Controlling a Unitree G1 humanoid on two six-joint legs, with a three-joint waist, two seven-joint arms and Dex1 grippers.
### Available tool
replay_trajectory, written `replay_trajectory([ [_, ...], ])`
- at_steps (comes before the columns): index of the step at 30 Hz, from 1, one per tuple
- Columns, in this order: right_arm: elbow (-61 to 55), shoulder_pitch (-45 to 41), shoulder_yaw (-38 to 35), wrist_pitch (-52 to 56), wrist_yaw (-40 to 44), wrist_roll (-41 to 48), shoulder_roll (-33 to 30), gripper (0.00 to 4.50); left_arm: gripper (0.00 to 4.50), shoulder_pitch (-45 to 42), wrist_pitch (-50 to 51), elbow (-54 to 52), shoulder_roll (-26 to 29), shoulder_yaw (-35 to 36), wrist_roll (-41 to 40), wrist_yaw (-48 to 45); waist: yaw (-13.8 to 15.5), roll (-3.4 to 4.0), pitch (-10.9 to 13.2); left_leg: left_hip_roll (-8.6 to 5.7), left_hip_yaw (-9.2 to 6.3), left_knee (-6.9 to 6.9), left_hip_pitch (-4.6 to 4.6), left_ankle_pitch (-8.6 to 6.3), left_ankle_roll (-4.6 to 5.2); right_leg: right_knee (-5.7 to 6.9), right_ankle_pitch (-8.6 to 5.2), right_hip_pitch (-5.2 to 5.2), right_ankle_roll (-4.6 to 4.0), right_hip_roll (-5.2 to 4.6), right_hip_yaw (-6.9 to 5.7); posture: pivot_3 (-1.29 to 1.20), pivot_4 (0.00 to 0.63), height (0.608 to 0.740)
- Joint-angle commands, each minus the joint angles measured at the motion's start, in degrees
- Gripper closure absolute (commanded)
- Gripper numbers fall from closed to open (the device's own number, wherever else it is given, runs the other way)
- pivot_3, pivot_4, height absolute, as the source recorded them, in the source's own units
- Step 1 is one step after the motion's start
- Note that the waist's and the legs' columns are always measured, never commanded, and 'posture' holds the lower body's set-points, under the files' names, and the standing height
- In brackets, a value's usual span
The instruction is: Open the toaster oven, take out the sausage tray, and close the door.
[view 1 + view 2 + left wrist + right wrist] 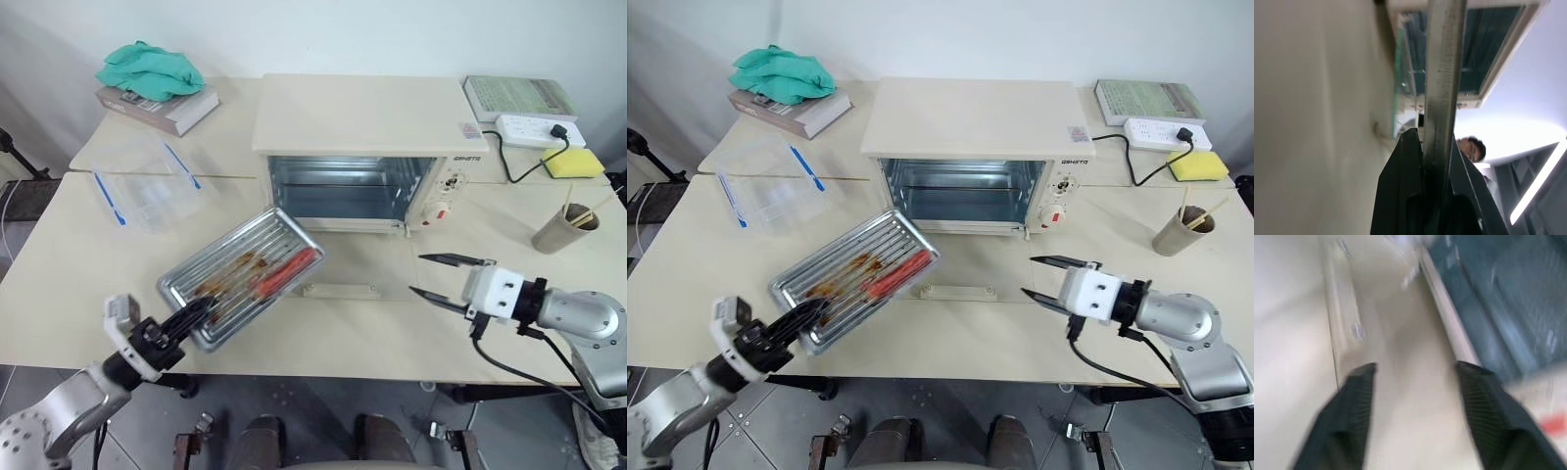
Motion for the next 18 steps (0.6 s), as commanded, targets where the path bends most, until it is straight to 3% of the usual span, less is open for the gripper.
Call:
replay_trajectory([
  [1, 3.21, -0.27, -2.34, -0.26, 2.91, 2.29, -0.40, 3.13, 4.50, 4.50, 0.62, -1.68, 1.04, 3.56, -1.76, -4.89, -0.02, 0.01, 0.00, 0.00, 0.01, 0.00, 0.00, 0.00, 0.00, -0.07, 0.00, -0.01, -0.01, 0.00, 0.01, 0.00, 0.150, 0.740],
  [5, 10.47, -1.83, -2.83, 0.00, 4.64, 3.28, 1.29, 4.47, 4.50, 10.46, -1.14, -2.53, -0.96, 6.91, -1.76, -7.01, -0.05, 0.01, 0.00, 0.02, 0.03, 0.00, 0.01, -0.02, 0.02, -0.12, -0.01, 0.00, -0.03, -0.01, 0.04, 0.00, 0.150, 0.740],
  [13, 19.20, -6.06, -1.26, 0.93, 10.85, 4.75, 5.13, 4.47, 4.50, 13.08, -5.65, -3.39, -6.80, 11.99, -1.76, -6.71, -0.03, 0.01, 0.00, 0.04, 0.05, 0.04, 0.01, -0.03, 0.01, -0.14, 0.00, 0.00, -0.09, -0.02, 0.04, 0.00, 0.150, 0.740],
  [18, 19.15, -9.28, -2.04, 5.21, 15.60, 11.17, 9.99, 4.47, 4.50, 10.75, -12.04, -3.91, -14.84, 16.80, -1.76, -2.90, -0.07, 0.01, 0.00, 0.06, 0.06, 0.03, 0.01, -0.04, -0.01, -0.15, 0.01, 0.00, -0.09, -0.01, 0.02, 0.00, 0.150, 0.740],
])
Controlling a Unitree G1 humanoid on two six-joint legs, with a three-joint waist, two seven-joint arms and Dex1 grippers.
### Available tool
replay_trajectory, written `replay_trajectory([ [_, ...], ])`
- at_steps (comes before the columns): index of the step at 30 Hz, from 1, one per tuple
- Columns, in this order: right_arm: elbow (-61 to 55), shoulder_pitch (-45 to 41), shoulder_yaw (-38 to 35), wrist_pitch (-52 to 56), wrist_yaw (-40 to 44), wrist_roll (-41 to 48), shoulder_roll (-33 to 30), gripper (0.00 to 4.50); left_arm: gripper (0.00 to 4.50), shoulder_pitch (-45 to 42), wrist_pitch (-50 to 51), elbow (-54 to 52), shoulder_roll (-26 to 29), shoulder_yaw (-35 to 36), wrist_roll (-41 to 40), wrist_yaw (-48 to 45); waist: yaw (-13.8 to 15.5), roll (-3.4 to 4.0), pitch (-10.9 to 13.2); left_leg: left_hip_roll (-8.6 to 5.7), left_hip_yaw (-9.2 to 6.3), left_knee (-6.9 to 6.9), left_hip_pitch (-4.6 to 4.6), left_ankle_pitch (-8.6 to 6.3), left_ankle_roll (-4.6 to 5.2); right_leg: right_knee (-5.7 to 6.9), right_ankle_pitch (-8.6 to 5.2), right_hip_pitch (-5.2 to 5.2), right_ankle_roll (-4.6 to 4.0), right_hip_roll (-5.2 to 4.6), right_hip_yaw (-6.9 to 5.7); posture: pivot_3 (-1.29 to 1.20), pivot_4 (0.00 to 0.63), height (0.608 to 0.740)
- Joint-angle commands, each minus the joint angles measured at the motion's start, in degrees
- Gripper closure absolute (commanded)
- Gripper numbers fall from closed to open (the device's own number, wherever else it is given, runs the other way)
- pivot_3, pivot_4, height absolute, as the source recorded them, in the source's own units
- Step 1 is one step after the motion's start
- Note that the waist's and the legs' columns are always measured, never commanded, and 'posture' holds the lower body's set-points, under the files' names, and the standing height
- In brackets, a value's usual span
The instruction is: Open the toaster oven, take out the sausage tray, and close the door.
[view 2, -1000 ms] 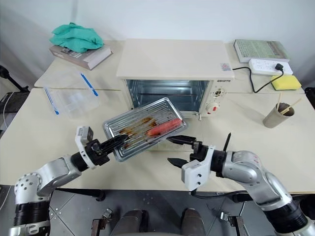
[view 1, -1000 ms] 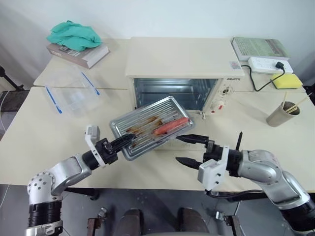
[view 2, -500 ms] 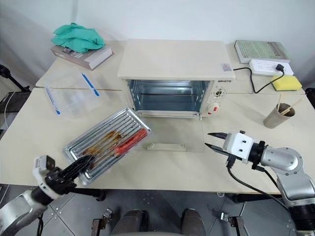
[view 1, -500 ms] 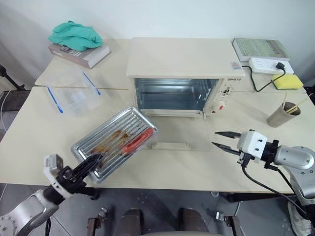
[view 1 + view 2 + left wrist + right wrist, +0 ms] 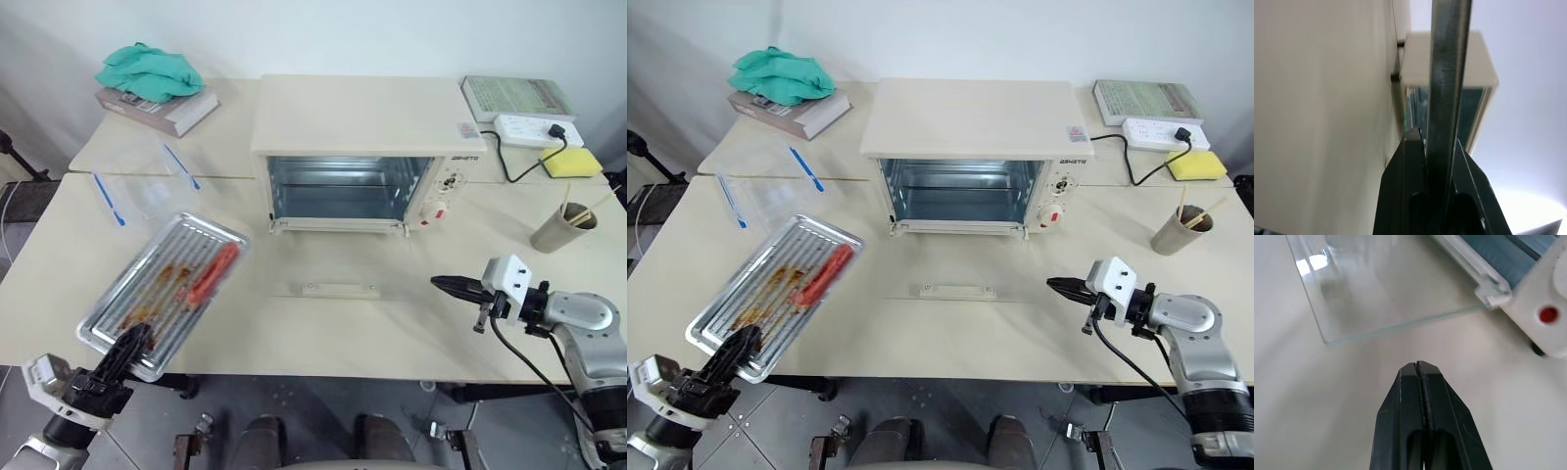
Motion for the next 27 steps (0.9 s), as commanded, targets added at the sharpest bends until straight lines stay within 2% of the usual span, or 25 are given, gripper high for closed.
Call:
replay_trajectory([
  [1, -1.74, -1.79, -1.02, 1.74, 2.23, 3.91, 1.49, 4.47, 4.50, -0.49, -3.83, -2.51, -3.81, 4.05, -1.72, 1.84, 0.08, 0.00, 0.00, 0.00, 0.00, 0.01, 0.00, 0.00, 0.00, 0.02, 0.00, 0.00, 0.00, 0.00, 0.00, 0.00, 0.150, 0.740],
  [6, -5.56, -3.30, -2.56, 5.61, 1.32, 6.84, 2.96, 4.47, 4.50, 0.96, -4.96, -5.40, -7.92, 2.92, -1.72, 3.20, 0.28, -0.02, 0.00, -0.02, 0.00, 0.08, -0.03, -0.02, 0.00, 0.00, 0.01, 0.01, 0.02, 0.00, 0.00, 0.00, 0.150, 0.740],
  [12, -12.72, -4.97, -4.99, 13.51, -1.55, 12.12, 2.76, 4.47, 4.50, 0.46, -5.13, -5.07, -7.01, 2.85, -1.72, 4.31, 0.35, -0.02, 0.00, -0.01, -0.01, 0.09, -0.04, -0.06, 0.00, -0.02, 0.01, 0.00, 0.02, 0.00, 0.01, 0.00, 0.150, 0.740],
  [16, -12.02, -4.39, -4.94, 11.85, -1.45, 7.88, 0.68, 4.47, 4.50, -0.16, -4.72, -4.41, -5.36, 2.37, -1.72, 4.73, 0.37, -0.02, -0.01, 0.00, -0.02, 0.07, -0.04, -0.09, -0.02, -0.05, 0.01, 0.00, 0.01, 0.01, -0.01, 0.00, 0.150, 0.740],
  [20, -5.39, -3.95, -3.61, 6.94, -0.91, 1.27, -1.50, 4.47, 4.50, -0.81, -4.63, -3.86, -4.73, 1.83, -1.72, 5.23, 0.34, -0.03, -0.01, -0.04, 0.04, 0.13, -0.06, -0.16, 0.08, -0.12, 0.01, 0.02, 0.01, 0.00, 0.02, 0.00, 0.150, 0.740],
  [24, -0.35, -4.99, -1.47, 5.32, -1.47, -3.08, -1.32, 4.47, 4.50, -1.34, -4.49, -3.47, -4.42, 1.37, -1.72, 5.59, 0.14, -0.03, -0.01, -0.03, 0.05, 0.14, -0.04, -0.16, 0.09, -0.10, 0.01, 0.02, 0.01, 0.00, 0.02, 0.00, 0.150, 0.740],
  [27, 1.39, -5.40, 0.84, 3.84, 1.06, -3.91, -0.02, 4.47, 4.50, -1.91, -4.53, -3.20, -4.10, 1.14, -1.72, 5.90, -0.07, -0.03, -0.01, -0.02, 0.08, 0.13, -0.04, -0.16, 0.08, -0.09, 0.01, 0.01, 0.01, 0.01, 0.02, 0.00, 0.150, 0.740],
])
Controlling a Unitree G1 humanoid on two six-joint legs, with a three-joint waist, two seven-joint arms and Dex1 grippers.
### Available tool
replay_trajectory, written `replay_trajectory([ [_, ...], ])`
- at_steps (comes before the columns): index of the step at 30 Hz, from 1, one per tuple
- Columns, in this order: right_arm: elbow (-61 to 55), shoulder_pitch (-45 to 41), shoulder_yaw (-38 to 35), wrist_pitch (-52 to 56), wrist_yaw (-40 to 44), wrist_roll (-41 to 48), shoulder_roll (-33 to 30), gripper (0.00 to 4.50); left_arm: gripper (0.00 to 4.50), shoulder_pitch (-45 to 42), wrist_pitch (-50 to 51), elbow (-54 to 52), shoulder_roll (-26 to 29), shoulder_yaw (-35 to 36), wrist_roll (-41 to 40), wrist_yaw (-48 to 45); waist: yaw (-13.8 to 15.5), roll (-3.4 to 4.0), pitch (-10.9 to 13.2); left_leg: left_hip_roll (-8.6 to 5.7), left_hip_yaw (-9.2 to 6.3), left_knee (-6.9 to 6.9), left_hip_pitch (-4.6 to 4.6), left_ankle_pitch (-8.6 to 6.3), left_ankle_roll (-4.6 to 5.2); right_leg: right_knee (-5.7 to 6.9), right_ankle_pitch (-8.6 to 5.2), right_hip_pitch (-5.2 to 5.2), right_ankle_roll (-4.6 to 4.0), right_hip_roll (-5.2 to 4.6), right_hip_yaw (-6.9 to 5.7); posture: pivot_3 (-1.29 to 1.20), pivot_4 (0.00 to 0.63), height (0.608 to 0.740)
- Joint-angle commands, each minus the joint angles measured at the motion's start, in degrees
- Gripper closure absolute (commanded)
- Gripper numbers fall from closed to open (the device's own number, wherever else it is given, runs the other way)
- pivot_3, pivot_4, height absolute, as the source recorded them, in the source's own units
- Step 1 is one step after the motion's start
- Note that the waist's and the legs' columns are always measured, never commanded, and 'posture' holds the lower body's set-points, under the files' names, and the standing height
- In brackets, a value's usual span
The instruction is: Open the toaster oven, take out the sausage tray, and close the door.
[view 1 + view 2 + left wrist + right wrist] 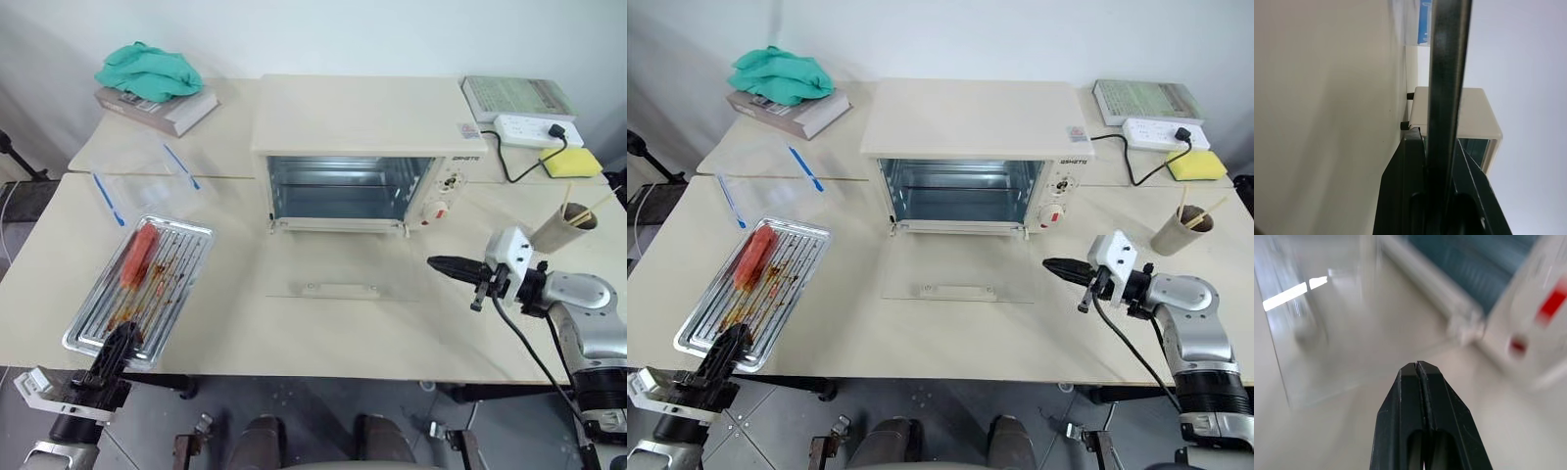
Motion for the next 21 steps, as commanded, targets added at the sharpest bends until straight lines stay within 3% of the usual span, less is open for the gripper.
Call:
replay_trajectory([
  [1, 0.11, -1.02, 1.55, -1.83, 2.74, 0.21, 1.28, 4.47, 4.50, -0.40, 0.01, -0.85, 0.87, 0.55, -1.69, -0.18, -0.03, 0.00, 0.00, 0.00, 0.01, -0.01, 0.00, 0.00, 0.00, 0.00, 0.00, -0.01, 0.00, 0.00, 0.00, 0.00, 0.150, 0.740],
  [11, -4.09, -3.80, -0.37, 2.24, 5.33, 7.73, 5.59, 4.47, 4.50, -1.22, 0.90, -0.25, 2.57, 0.82, -1.69, -0.33, 0.11, 0.00, 0.00, 0.03, -0.02, 0.02, 0.00, -0.02, -0.04, 0.01, 0.01, 0.00, 0.01, 0.01, 0.00, 0.00, 0.150, 0.740],
  [21, -6.75, -12.03, -6.24, 8.54, -2.76, 14.29, 8.67, 4.47, 4.50, -1.24, 4.01, 0.65, 6.40, 0.06, -1.69, -1.86, 0.05, 0.00, 0.00, 0.05, -0.03, 0.00, -0.01, -0.04, -0.07, 0.00, 0.00, -0.03, 0.01, 0.01, 0.00, 0.00, 0.150, 0.740],
])
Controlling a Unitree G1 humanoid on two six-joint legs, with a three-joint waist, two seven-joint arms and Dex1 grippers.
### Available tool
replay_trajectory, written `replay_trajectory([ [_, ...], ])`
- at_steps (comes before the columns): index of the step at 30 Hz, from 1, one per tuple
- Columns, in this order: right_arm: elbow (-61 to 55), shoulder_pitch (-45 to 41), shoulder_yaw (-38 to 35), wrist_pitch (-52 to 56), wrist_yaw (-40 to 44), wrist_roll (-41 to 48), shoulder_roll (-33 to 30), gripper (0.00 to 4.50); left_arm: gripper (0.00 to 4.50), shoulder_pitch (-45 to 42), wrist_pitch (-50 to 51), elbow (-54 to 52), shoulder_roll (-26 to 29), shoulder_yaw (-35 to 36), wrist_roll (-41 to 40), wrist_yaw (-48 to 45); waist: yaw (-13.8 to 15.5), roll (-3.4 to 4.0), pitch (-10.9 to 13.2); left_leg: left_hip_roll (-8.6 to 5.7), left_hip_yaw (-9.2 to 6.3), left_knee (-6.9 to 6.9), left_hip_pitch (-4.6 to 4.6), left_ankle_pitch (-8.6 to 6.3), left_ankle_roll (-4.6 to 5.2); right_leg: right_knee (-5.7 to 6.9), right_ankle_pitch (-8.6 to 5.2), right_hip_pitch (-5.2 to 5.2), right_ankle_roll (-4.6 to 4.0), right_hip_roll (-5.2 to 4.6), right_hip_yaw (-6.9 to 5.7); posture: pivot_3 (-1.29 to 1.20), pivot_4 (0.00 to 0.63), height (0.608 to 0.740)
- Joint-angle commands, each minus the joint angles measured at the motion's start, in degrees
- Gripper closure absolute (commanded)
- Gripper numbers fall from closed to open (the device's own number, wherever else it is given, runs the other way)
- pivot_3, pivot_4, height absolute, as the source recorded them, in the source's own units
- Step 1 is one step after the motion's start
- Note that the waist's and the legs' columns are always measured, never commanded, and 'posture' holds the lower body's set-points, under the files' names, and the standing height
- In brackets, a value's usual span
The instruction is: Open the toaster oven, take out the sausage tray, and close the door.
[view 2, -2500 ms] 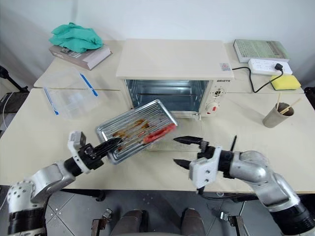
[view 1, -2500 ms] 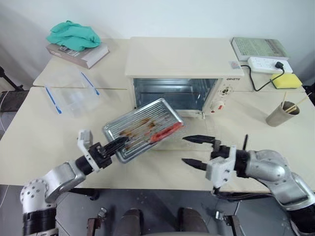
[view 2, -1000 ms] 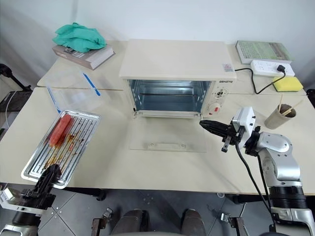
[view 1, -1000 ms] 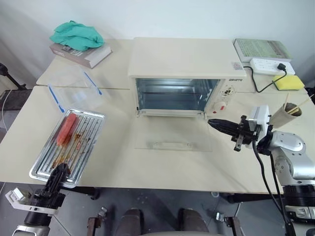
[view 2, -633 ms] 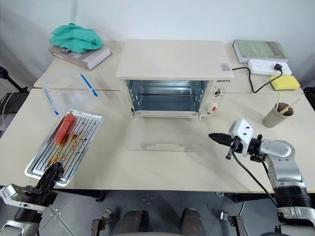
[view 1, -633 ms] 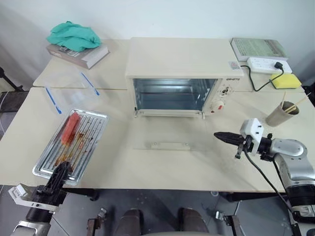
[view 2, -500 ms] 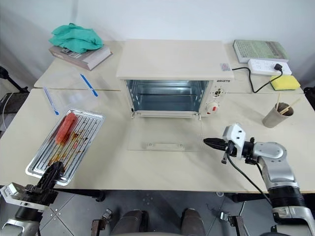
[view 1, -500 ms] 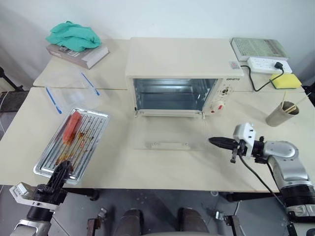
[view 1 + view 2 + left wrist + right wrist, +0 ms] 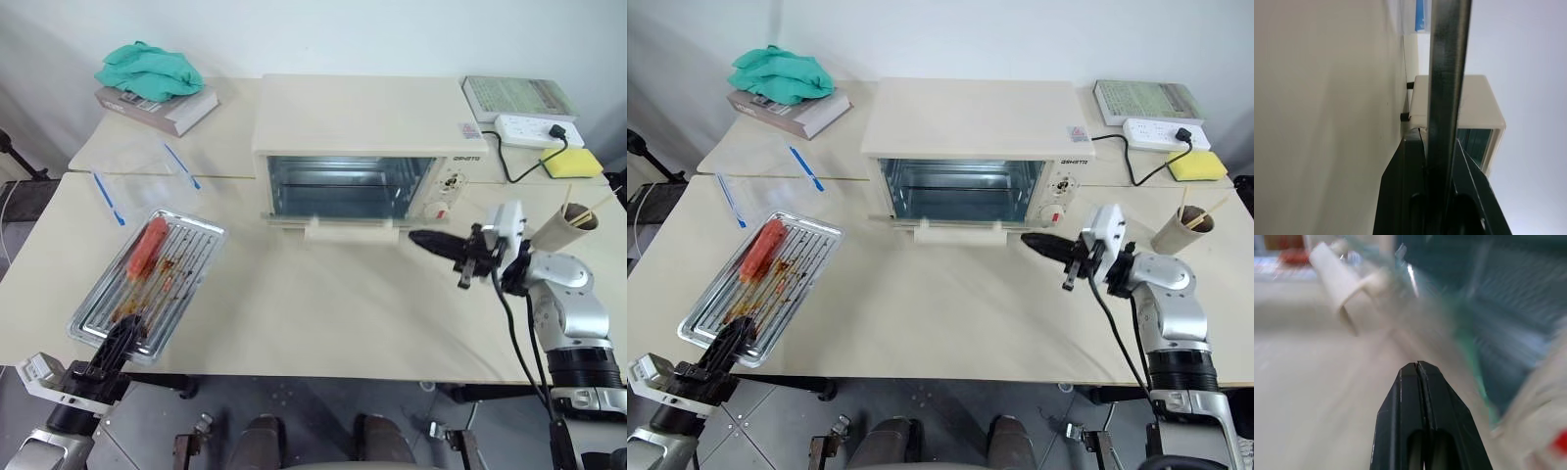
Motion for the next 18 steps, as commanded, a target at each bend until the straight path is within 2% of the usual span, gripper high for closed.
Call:
replay_trajectory([
  [1, -3.31, -2.87, -2.80, 2.52, -3.92, 3.30, 1.74, 4.47, 4.50, -0.24, 1.42, 0.20, 1.95, 0.01, -1.68, -1.72, -0.07, 0.00, 0.00, 0.02, 0.01, -0.02, 0.00, 0.00, 0.00, 0.01, 0.00, -0.02, 0.00, 0.00, 0.00, 0.00, 0.150, 0.740],
  [7, -8.66, -2.05, -4.46, 7.42, -8.97, 5.73, 2.58, 4.47, 4.50, 1.13, 6.37, -0.97, 10.92, -6.61, -1.68, -3.15, 0.18, 0.00, 0.00, 0.04, 0.00, -0.07, -0.05, -0.02, -0.03, 0.20, 0.00, -0.16, 0.00, 0.00, -0.01, 0.00, 0.150, 0.740],
  [12, -16.18, 7.76, -6.73, 10.96, -8.10, 6.98, -1.50, 4.47, 4.50, -1.68, 8.30, -1.50, 17.65, -13.92, -1.68, -3.91, 0.46, 0.00, 0.00, 0.02, 0.00, -0.15, -0.11, -0.07, 0.01, 0.21, 0.00, -0.16, 0.00, 0.00, -0.02, 0.00, 0.150, 0.740],
  [13, -18.75, 11.10, -8.01, 14.21, -5.77, 10.32, -3.38, 4.47, 4.50, -3.50, 8.56, -1.01, 18.93, -16.17, -1.68, -3.69, 0.56, 0.02, 0.01, 0.01, -0.02, -0.18, -0.11, -0.07, 0.02, 0.23, 0.00, -0.16, 0.00, 0.00, -0.02, 0.00, 0.150, 0.740],
  [16, -23.21, 18.17, -10.81, 15.41, -4.00, 11.85, -6.33, 3.94, 4.50, -8.10, 9.11, 0.63, 20.84, -21.29, -1.68, -4.00, 0.97, 0.11, 0.05, 0.02, 0.06, -0.21, -0.11, -0.08, 0.02, 0.18, 0.00, -0.19, 0.00, 0.00, -0.02, 0.00, 0.150, 0.740],
  [18, -25.19, 22.89, -12.12, 13.03, -2.71, 10.07, -7.40, 3.28, 4.50, -11.28, 9.68, 2.23, 21.87, -24.41, -1.68, -3.97, 0.84, 0.11, 0.05, 0.02, 0.15, -0.19, -0.09, -0.08, 0.02, 0.19, 0.00, -0.18, 0.00, 0.01, -0.01, 0.00, 0.150, 0.740],
])
